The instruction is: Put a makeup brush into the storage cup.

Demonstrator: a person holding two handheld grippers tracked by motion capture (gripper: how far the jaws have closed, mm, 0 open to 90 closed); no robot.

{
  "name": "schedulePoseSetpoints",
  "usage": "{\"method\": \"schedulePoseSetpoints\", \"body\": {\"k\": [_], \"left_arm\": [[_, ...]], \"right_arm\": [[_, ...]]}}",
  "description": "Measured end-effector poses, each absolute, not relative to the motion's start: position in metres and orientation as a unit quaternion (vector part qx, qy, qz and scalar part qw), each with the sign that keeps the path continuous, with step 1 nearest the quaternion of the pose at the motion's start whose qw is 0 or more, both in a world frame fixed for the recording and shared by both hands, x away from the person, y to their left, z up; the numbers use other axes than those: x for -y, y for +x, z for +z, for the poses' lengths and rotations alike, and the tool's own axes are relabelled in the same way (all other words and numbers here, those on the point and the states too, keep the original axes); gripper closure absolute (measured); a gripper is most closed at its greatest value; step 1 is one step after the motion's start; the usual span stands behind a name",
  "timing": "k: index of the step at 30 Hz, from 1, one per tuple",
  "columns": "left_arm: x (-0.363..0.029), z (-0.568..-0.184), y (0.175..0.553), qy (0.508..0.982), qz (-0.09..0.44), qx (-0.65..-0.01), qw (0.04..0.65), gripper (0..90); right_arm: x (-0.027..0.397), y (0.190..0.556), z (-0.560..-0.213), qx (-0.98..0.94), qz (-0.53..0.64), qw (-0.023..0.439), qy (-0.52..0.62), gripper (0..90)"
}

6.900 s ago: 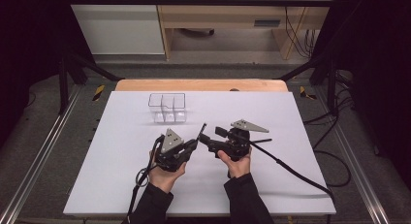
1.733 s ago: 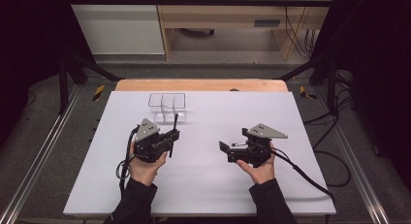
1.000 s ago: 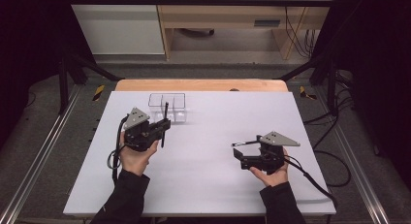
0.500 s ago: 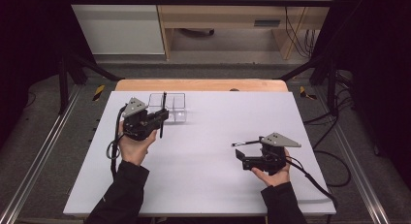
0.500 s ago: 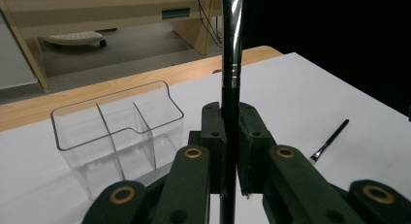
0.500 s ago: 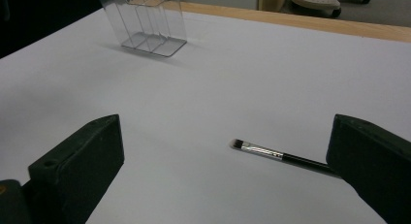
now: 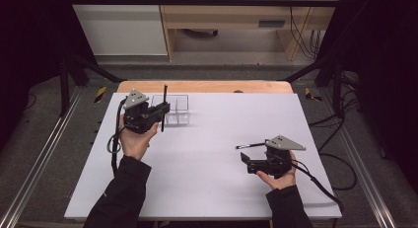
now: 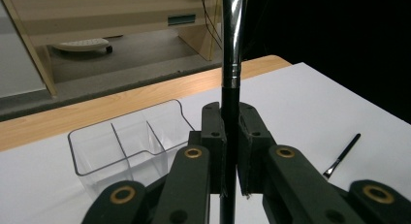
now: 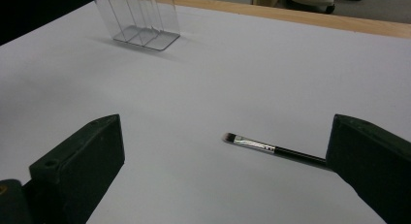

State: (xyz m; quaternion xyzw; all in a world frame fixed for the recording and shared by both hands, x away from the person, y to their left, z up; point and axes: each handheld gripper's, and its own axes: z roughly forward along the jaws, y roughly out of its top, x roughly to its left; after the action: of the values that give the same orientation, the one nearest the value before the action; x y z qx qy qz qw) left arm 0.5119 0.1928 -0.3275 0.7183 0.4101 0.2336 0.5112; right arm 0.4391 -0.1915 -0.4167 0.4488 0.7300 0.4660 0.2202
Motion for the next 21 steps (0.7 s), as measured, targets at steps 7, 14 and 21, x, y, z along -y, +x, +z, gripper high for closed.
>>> {"method": "schedulePoseSetpoints", "body": {"k": [7,14,21], "left_arm": [[-0.191,-0.326,0.522,0.719,0.236,-0.413,0.507,82.9],[-0.189,-0.324,0.531,0.719,0.234,-0.412,0.509,82.9],[-0.185,-0.320,0.541,0.719,0.237,-0.410,0.509,82.9]], "right_arm": [[0.194,0.440,-0.418,-0.729,0.465,0.218,0.453,1.1],[0.197,0.441,-0.419,-0.727,0.463,0.218,0.458,1.2],[0.198,0.441,-0.419,-0.727,0.462,0.218,0.459,1.2]]}}
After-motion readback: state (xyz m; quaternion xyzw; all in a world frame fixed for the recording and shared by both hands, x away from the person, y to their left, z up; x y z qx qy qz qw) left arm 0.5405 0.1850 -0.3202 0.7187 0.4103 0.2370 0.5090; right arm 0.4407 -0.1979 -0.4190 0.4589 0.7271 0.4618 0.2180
